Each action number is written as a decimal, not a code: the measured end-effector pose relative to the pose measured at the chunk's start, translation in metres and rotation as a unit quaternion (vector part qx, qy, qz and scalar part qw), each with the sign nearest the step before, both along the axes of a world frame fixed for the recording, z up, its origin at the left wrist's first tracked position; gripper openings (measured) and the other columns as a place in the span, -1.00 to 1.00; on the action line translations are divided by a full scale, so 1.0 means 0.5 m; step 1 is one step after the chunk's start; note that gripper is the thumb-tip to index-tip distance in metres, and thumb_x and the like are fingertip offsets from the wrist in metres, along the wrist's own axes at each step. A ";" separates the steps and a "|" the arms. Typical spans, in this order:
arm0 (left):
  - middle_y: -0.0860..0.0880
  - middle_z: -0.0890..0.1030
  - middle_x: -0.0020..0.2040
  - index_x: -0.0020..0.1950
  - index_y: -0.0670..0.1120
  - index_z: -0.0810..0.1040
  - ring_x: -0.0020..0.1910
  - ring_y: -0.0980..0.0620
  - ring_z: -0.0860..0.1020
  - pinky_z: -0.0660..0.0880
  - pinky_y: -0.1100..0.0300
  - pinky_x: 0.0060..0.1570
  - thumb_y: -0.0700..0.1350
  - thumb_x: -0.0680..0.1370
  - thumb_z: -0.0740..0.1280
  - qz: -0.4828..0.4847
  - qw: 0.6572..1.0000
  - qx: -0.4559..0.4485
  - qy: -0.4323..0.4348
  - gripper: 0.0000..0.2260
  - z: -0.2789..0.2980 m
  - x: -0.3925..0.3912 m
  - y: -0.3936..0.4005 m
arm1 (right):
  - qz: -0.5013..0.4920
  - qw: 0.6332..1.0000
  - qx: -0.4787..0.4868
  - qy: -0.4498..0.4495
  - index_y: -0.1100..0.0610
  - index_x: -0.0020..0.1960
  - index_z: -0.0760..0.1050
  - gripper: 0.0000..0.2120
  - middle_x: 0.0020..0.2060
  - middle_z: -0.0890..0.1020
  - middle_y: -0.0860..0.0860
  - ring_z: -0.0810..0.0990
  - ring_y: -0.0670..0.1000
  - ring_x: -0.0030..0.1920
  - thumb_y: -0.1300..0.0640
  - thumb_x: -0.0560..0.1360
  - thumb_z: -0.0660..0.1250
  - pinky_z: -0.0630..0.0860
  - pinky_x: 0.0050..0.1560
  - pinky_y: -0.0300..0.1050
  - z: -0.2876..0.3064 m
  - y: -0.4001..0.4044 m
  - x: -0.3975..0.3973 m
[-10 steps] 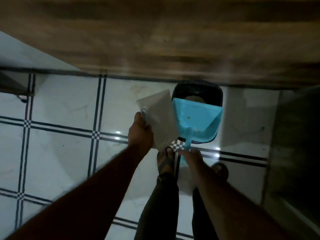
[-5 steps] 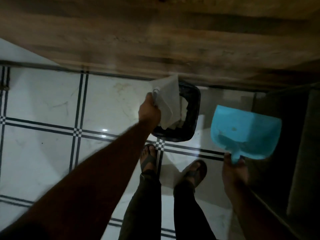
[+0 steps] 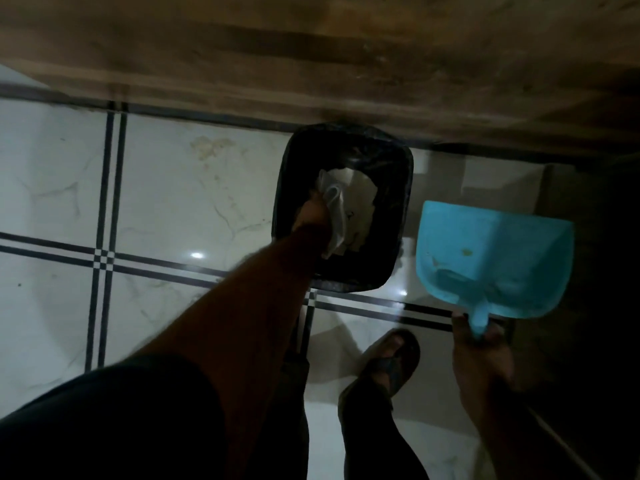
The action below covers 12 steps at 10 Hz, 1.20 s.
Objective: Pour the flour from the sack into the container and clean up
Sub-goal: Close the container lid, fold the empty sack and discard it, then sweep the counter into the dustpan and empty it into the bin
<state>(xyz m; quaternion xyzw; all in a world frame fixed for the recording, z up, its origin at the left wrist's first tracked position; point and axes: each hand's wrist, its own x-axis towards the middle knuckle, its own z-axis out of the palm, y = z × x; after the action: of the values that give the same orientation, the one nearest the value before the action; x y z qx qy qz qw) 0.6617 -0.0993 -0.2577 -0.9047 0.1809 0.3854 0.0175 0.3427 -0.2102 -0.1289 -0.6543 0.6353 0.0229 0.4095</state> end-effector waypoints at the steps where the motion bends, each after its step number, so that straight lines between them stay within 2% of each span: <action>1: -0.34 0.15 0.69 0.74 -0.24 -0.03 0.61 -0.33 0.31 0.34 -0.14 0.51 -0.15 0.80 0.07 -0.060 0.998 0.033 -0.018 -0.47 0.043 -0.009 -0.014 | -0.019 1.000 -0.006 0.023 0.43 0.10 0.59 -0.69 -0.19 0.56 0.27 0.64 0.31 -0.06 0.13 0.64 0.44 0.34 -0.14 -0.15 0.000 0.014 0.010; 2: -0.31 -0.03 0.73 0.73 -0.27 -0.13 0.65 -0.38 0.16 0.36 -0.19 0.49 -0.10 0.74 0.19 -0.118 0.990 -0.001 -0.080 -0.31 0.059 -0.012 -0.009 | -0.014 0.999 0.007 0.032 0.32 0.10 0.61 -0.71 -0.21 0.60 0.14 0.64 0.25 -0.10 0.05 0.63 0.45 0.35 -0.07 -0.05 0.000 0.016 0.015; 3: -0.21 0.09 0.73 0.75 -0.16 -0.03 0.54 -0.36 0.32 0.41 -0.17 0.39 -0.12 0.71 0.16 -0.186 0.974 -0.016 -0.129 -0.36 0.053 -0.013 0.008 | -0.030 0.999 0.007 0.020 0.23 -0.02 0.59 -0.79 -0.26 0.58 0.12 0.61 0.23 -0.13 0.08 0.63 0.45 0.35 -0.11 -0.01 0.006 0.022 0.027; 4: -0.21 0.15 0.70 0.73 -0.15 0.06 0.51 -0.34 0.34 0.39 -0.16 0.36 -0.10 0.70 0.08 -0.250 0.962 0.005 -0.110 -0.41 0.085 -0.016 0.007 | -0.058 0.998 0.016 0.005 0.11 -0.14 0.52 -0.79 -0.28 0.56 0.08 0.59 0.22 -0.14 0.10 0.63 0.46 0.40 -0.18 0.02 0.028 0.032 0.045; 5: -0.19 0.21 0.67 0.71 -0.15 0.15 0.53 -0.33 0.32 0.37 -0.16 0.39 -0.08 0.71 0.11 -0.254 0.964 0.016 -0.078 -0.45 0.132 -0.035 0.022 | -0.045 0.999 0.016 0.017 0.03 -0.17 0.44 -0.74 -0.29 0.51 0.01 0.58 0.25 -0.09 0.08 0.63 0.45 0.47 0.00 0.18 0.062 0.038 0.046; 6: -0.18 0.27 0.63 0.67 -0.11 0.23 0.51 -0.31 0.34 0.39 -0.15 0.37 -0.10 0.71 0.18 -0.246 0.968 0.009 -0.054 -0.49 0.197 -0.061 0.046 | -0.021 0.998 0.050 0.024 -0.02 -0.13 0.45 -0.78 -0.24 0.51 -0.04 0.57 0.20 -0.04 0.03 0.66 0.40 0.48 0.03 0.12 0.115 0.036 0.042; 7: -0.20 0.31 0.60 0.65 -0.10 0.27 0.48 -0.31 0.37 0.42 -0.18 0.36 -0.14 0.70 0.19 -0.258 0.965 -0.004 -0.041 -0.51 0.283 -0.085 0.071 | -0.009 0.999 0.006 0.039 0.06 0.00 0.53 -0.77 -0.15 0.59 0.11 0.65 0.30 0.00 -0.10 0.63 0.39 0.52 0.05 0.15 0.199 0.050 0.060; 8: -0.19 0.36 0.56 0.61 -0.08 0.33 0.45 -0.29 0.40 0.45 -0.17 0.35 -0.16 0.66 0.26 -0.245 0.969 -0.025 -0.022 -0.51 0.395 -0.108 0.097 | 0.018 0.999 -0.013 0.049 0.20 0.23 0.57 -0.67 0.07 0.67 0.32 0.66 0.37 0.11 -0.04 0.64 0.41 0.53 0.16 0.25 0.298 0.062 0.070; 9: -0.18 0.40 0.50 0.57 -0.09 0.37 0.41 -0.27 0.42 0.47 -0.17 0.36 -0.19 0.59 0.36 -0.227 0.973 -0.030 -0.009 -0.46 0.530 -0.130 0.121 | 0.068 0.994 0.013 0.088 0.34 0.31 0.54 -0.58 0.19 0.64 0.39 0.62 0.40 0.22 -0.01 0.68 0.38 0.48 0.23 0.17 0.416 0.064 0.068; 10: -0.17 0.41 0.48 0.56 -0.09 0.38 0.43 -0.27 0.41 0.49 -0.17 0.37 -0.16 0.56 0.42 -0.193 0.979 -0.054 0.017 -0.43 0.676 -0.132 0.129 | 0.039 0.994 0.049 0.090 0.29 0.25 0.57 -0.61 0.14 0.65 0.35 0.63 0.35 0.20 -0.05 0.67 0.38 0.50 0.18 0.10 0.543 0.068 0.059; 11: -0.19 0.42 0.49 0.56 -0.10 0.41 0.44 -0.29 0.41 0.48 -0.14 0.40 -0.17 0.53 0.46 -0.172 0.979 -0.106 0.037 -0.40 0.834 -0.133 0.118 | -0.052 0.995 0.084 0.019 0.10 -0.04 0.56 -0.76 -0.19 0.65 0.17 0.65 0.18 -0.20 -0.07 0.64 0.40 0.53 -0.17 -0.01 0.698 0.087 0.037; 12: -0.23 0.54 0.42 0.48 -0.15 0.51 0.38 -0.28 0.52 0.47 0.02 0.39 -0.15 0.58 0.46 -0.153 0.969 -0.188 0.054 -0.54 0.993 -0.141 0.079 | -0.107 0.991 0.069 -0.041 0.12 -0.12 0.49 -0.71 -0.33 0.61 0.16 0.55 0.06 -0.44 -0.05 0.61 0.46 0.51 -0.40 -0.05 0.861 0.112 -0.002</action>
<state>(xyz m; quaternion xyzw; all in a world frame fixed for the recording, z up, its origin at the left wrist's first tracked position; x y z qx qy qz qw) 0.5914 -0.0597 0.2388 -0.8312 0.3867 0.3856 -0.1039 0.3419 -0.1540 0.3013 -0.5531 0.6812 -0.0046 0.4796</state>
